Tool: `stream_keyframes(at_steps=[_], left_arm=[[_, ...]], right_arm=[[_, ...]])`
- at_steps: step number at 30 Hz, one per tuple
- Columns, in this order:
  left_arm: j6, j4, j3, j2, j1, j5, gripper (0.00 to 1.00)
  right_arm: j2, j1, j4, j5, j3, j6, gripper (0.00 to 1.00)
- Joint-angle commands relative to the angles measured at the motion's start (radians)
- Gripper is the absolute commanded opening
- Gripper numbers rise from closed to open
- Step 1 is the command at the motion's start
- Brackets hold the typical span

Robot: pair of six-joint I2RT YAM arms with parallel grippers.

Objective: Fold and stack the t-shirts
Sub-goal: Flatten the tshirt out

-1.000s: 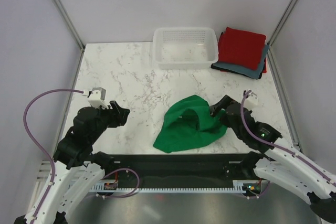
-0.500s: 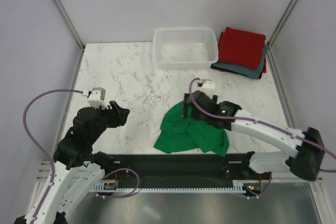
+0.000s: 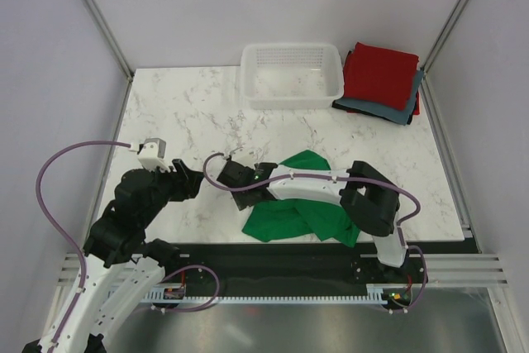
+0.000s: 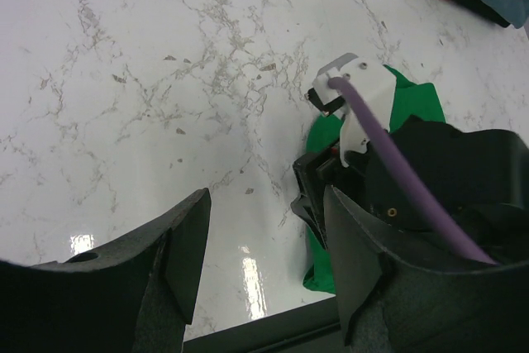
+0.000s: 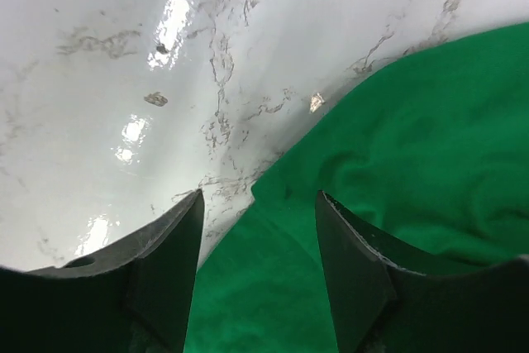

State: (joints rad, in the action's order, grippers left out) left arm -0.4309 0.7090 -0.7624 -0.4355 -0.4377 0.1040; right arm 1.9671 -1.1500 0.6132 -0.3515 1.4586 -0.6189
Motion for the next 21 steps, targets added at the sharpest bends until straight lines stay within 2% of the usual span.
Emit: stream_keyframes(at_steps=[1, 4, 7, 14, 21], left_arm=[[0.0, -0.011, -0.012, 0.007, 0.007, 0.023, 0.64], [0.0, -0.011, -0.011, 0.007, 0.007, 0.022, 0.64], [0.0, -0.011, -0.012, 0.007, 0.007, 0.02, 0.64], [0.001, -0.011, -0.014, 0.006, 0.005, 0.016, 0.65], [0.001, -0.013, -0.014, 0.007, 0.005, 0.016, 0.65]], right_arm=[[0.041, -0.005, 0.014, 0.005, 0.048, 0.041, 0.63], [0.064, -0.005, 0.023, -0.02, 0.037, 0.041, 0.62], [0.078, -0.005, 0.017, -0.029, 0.026, 0.045, 0.57], [0.108, -0.005, 0.016, -0.033, 0.022, 0.039, 0.31], [0.075, -0.005, 0.059, -0.066, 0.066, 0.051, 0.16]])
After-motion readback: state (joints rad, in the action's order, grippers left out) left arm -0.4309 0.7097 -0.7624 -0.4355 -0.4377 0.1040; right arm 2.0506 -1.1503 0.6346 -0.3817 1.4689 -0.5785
